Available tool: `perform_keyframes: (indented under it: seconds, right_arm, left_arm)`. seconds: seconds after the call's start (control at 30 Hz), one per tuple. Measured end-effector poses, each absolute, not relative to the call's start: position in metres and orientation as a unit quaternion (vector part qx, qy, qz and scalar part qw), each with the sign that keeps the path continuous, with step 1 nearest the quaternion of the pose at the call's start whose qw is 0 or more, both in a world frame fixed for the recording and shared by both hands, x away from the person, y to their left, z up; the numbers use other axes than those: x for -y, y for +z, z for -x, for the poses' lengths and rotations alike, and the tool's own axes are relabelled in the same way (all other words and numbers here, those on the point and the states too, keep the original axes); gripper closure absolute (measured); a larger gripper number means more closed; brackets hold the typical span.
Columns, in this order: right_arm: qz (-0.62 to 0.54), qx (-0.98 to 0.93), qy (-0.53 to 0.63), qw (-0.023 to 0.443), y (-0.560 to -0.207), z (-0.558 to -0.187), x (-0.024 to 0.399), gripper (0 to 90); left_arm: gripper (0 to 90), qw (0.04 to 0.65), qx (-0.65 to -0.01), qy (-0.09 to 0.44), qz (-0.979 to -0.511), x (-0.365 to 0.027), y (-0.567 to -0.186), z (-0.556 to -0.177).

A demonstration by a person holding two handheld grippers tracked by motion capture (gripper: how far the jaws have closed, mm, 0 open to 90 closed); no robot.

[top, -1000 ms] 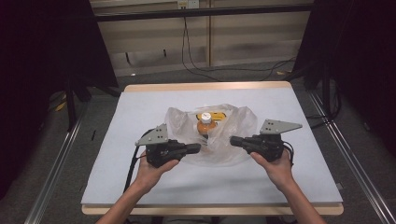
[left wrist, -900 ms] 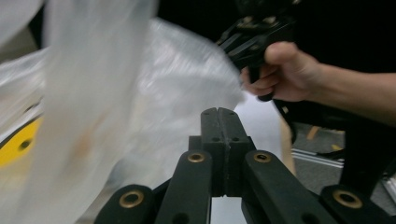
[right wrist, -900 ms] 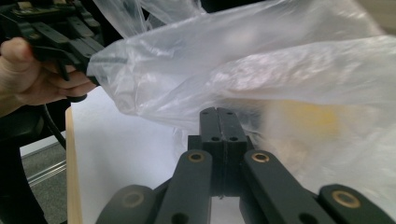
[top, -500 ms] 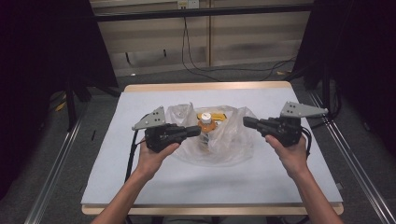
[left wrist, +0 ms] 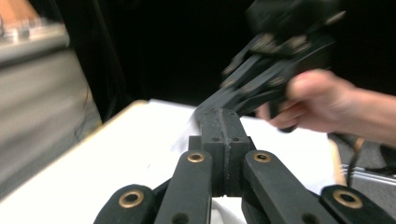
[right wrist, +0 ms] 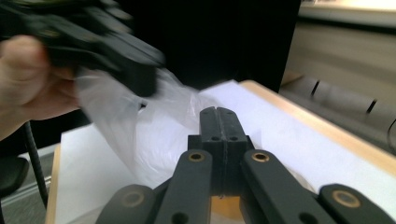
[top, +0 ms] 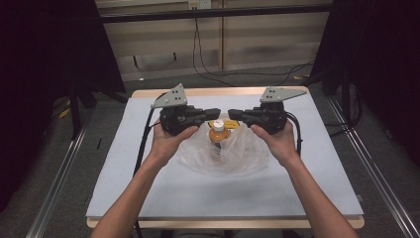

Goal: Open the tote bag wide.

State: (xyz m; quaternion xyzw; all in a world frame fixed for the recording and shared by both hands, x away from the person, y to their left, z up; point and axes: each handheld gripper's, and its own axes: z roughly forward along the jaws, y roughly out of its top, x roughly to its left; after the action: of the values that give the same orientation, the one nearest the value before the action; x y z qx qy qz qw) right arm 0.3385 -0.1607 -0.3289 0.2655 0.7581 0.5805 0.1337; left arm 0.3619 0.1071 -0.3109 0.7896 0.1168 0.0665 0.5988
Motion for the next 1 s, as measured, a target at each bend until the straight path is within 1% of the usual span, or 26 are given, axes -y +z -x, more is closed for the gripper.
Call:
perform_keyframes:
  seconds: [0.1,0.13,0.17,0.2,0.23,0.3,0.33,0.4,0.47,0.53,0.6,0.67,0.7,0.73,0.8,0.83,1.0]
  right_arm:
    - [-0.277,-0.77,0.562,0.119,-0.348,-0.349,0.158,90.0]
    - [-0.277,-0.77,0.562,0.119,-0.348,-0.349,0.158,90.0]
    - [-0.282,-0.775,0.554,0.116,-0.355,-0.352,0.158,90.0]
    - [-0.297,-0.779,0.541,0.11,-0.369,-0.358,0.161,90.0]
    - [-0.305,-0.778,0.54,0.105,-0.377,-0.361,0.163,90.0]
    - [-0.319,-0.777,0.533,0.1,-0.391,-0.366,0.168,90.0]
    - [-0.319,-0.777,0.533,0.1,-0.391,-0.366,0.168,90.0]
    - [-0.333,-0.777,0.526,0.091,-0.407,-0.371,0.172,90.0]
    - [-0.335,-0.777,0.526,0.091,-0.411,-0.372,0.172,90.0]
    - [-0.337,-0.779,0.522,0.09,-0.416,-0.374,0.171,90.0]
    - [-0.34,-0.784,0.513,0.086,-0.427,-0.378,0.169,90.0]
    - [-0.345,-0.788,0.503,0.082,-0.436,-0.381,0.169,90.0]
    - [-0.349,-0.791,0.497,0.08,-0.442,-0.383,0.17,90.0]
    - [-0.349,-0.791,0.497,0.08,-0.442,-0.383,0.17,90.0]
    - [-0.359,-0.793,0.486,0.071,-0.454,-0.386,0.173,90.0]
    - [-0.37,-0.797,0.472,0.067,-0.466,-0.39,0.178,90.0]
    - [-0.388,-0.803,0.448,0.062,-0.481,-0.391,0.189,90.0]
  left_arm:
    - [90.0,0.57,-0.15,0.057,-0.806,-0.107,-0.344,-0.38]
    - [90.0,0.564,-0.158,0.049,-0.809,-0.109,-0.355,-0.384]
    - [90.0,0.574,-0.165,0.039,-0.801,-0.113,-0.367,-0.389]
    - [90.0,0.573,-0.177,0.031,-0.799,-0.115,-0.371,-0.391]
    - [90.0,0.563,-0.19,0.043,-0.803,-0.118,-0.376,-0.394]
    - [90.0,0.556,-0.198,0.04,-0.806,-0.122,-0.386,-0.397]
    - [90.0,0.554,-0.202,0.036,-0.807,-0.124,-0.391,-0.399]
    - [90.0,0.553,-0.212,0.03,-0.805,-0.128,-0.398,-0.402]
    - [90.0,0.545,-0.218,0.03,-0.809,-0.13,-0.404,-0.404]
    - [90.0,0.524,-0.22,0.022,-0.822,-0.129,-0.414,-0.406]
    - [90.0,0.492,-0.233,0.02,-0.839,-0.127,-0.434,-0.411]
    - [90.0,0.483,-0.244,0.009,-0.841,-0.127,-0.447,-0.416]
    - [90.0,0.483,-0.244,0.009,-0.841,-0.127,-0.447,-0.416]
    - [90.0,0.476,-0.25,0.01,-0.843,-0.128,-0.453,-0.418]
    - [90.0,0.462,-0.265,0.006,-0.846,-0.129,-0.466,-0.422]
    - [90.0,0.454,-0.265,0.009,-0.851,-0.13,-0.47,-0.424]
    - [90.0,0.424,-0.262,0.002,-0.867,-0.136,-0.481,-0.427]
